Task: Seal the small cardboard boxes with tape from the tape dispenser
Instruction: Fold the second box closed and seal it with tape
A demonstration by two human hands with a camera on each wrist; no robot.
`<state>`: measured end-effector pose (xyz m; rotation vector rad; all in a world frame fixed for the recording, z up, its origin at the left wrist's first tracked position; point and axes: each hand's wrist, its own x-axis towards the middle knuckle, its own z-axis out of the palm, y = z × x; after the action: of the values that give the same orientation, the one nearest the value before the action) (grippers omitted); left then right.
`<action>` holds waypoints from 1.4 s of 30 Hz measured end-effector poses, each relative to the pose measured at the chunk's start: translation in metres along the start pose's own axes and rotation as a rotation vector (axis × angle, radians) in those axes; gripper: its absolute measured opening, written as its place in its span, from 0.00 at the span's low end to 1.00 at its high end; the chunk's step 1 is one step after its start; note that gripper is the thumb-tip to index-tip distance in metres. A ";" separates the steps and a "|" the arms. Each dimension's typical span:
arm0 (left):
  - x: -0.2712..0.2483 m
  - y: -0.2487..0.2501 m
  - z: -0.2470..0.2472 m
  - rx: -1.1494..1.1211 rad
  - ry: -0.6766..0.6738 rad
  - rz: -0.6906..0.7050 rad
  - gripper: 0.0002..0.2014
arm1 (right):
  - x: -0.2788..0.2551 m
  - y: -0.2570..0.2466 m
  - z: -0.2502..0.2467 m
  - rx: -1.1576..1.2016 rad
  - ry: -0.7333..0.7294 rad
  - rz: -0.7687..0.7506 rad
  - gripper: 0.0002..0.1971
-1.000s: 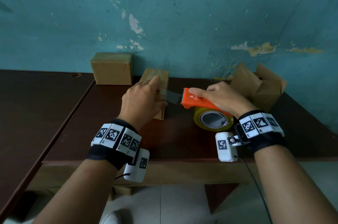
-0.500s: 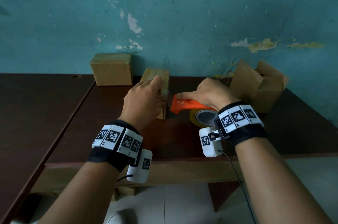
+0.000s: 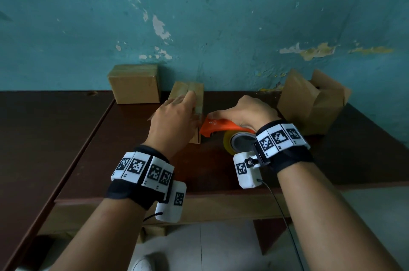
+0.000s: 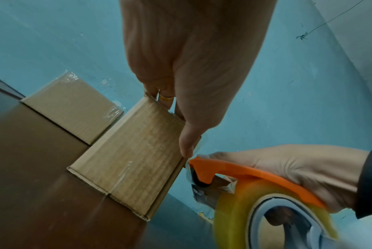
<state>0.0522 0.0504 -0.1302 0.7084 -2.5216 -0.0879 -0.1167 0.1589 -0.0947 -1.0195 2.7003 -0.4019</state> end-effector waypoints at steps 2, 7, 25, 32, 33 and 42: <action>0.000 -0.001 0.000 -0.008 -0.005 -0.003 0.18 | -0.004 -0.002 0.001 0.010 0.031 0.013 0.42; 0.000 -0.004 0.000 -0.010 -0.022 -0.012 0.20 | -0.012 -0.011 0.004 -0.057 0.095 -0.002 0.42; -0.007 0.008 -0.009 -0.070 0.038 -0.039 0.26 | -0.011 0.025 -0.018 -0.041 0.157 0.153 0.37; -0.008 0.011 -0.009 -0.092 0.051 -0.053 0.25 | -0.012 0.024 -0.014 0.066 0.300 0.092 0.34; -0.008 0.011 -0.009 -0.096 0.053 -0.056 0.26 | -0.013 0.020 -0.012 0.064 0.283 0.081 0.34; -0.011 0.012 -0.008 -0.109 0.072 -0.063 0.23 | -0.021 -0.005 0.014 0.001 0.242 0.005 0.33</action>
<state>0.0585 0.0667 -0.1257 0.7334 -2.4064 -0.2161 -0.0941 0.1665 -0.1035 -1.0232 2.9135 -0.5586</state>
